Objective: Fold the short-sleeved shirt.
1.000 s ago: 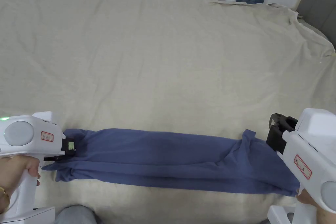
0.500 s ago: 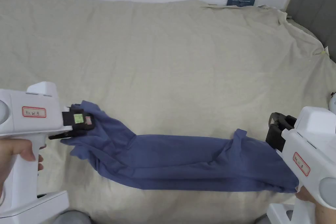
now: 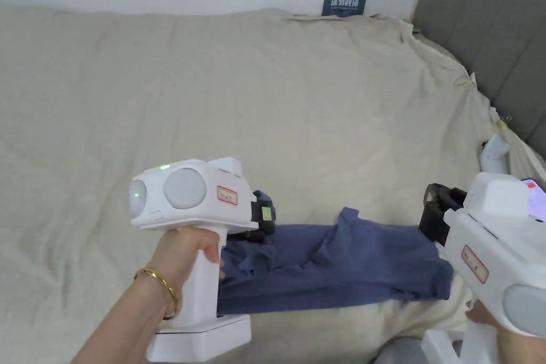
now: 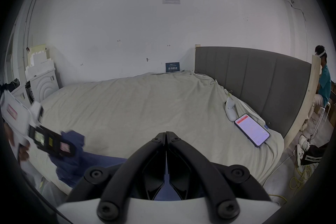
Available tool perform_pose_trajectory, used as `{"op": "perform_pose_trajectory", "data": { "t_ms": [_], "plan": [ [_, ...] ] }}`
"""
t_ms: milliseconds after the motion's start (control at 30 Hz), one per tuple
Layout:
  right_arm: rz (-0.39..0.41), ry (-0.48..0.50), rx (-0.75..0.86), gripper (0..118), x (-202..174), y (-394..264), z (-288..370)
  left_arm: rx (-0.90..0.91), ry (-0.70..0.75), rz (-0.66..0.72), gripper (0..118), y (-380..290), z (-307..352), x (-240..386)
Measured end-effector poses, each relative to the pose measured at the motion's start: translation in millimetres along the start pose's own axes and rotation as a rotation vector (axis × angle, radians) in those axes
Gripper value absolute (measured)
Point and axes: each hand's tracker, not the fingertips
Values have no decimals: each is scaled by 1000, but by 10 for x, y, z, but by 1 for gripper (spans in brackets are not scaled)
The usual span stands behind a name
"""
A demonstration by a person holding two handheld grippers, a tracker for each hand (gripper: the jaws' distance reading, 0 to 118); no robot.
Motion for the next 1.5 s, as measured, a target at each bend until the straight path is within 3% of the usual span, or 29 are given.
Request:
{"op": "perform_pose_trajectory", "data": {
  "t_ms": [100, 133, 200, 267, 300, 333, 367, 500, 533, 600, 633, 733, 767, 1033, 1133, 1267, 1500],
  "plan": [
    [1, -13, 2, 0, 39, 4, 28, -47, 40, -35, 3, -54, -335, 92],
    [5, -19, 2, 0, 45, 8, 28, -75, 46, -43, 9, -74, -425, 105],
    [8, -25, -6, 0, 61, 20, 28, -107, 10, 4, 36, -105, -509, 87],
    [4, -28, -6, 0, 69, 15, 34, -108, -64, 64, 83, -132, -534, 47],
    [3, -25, -9, 0, 73, 13, 38, -112, -87, 71, 100, -133, -517, 52],
    [2, -25, -10, 0, 73, 9, 42, -107, -93, 66, 110, -125, -486, 47],
    [5, -23, -11, 0, 58, 8, 54, -93, -107, 60, 116, -111, -432, 42],
    [11, -14, -16, 0, 57, -14, 52, 15, -119, 35, 116, 17, -111, -19],
    [8, -13, -16, 0, 57, -21, 52, 52, -100, 32, 116, 45, -5, -46],
    [7, -9, -18, 0, 51, -26, 52, 111, -43, -20, 103, 50, 180, -80],
    [9, -8, -21, 0, 45, -31, 49, 161, 14, -71, 87, 27, 262, -89],
    [15, 0, -26, 0, 31, -46, 36, 275, 191, -201, 13, -127, 371, -50],
    [15, 4, -26, 0, 39, -54, 27, 287, 230, -218, 1, -188, 367, -54],
    [17, 22, -18, 0, 22, -20, 25, 281, 207, -136, 0, -704, 1, 44],
    [15, 22, -20, 0, 43, -26, 19, 198, 152, -111, 0, -840, -234, 178],
    [12, 16, -26, 0, 101, -42, 46, 91, 136, -166, 0, -980, -573, 350],
    [-1, -20, -41, 0, 225, -95, 129, 64, 165, -170, 0, -929, -849, 544]
  ]
}}
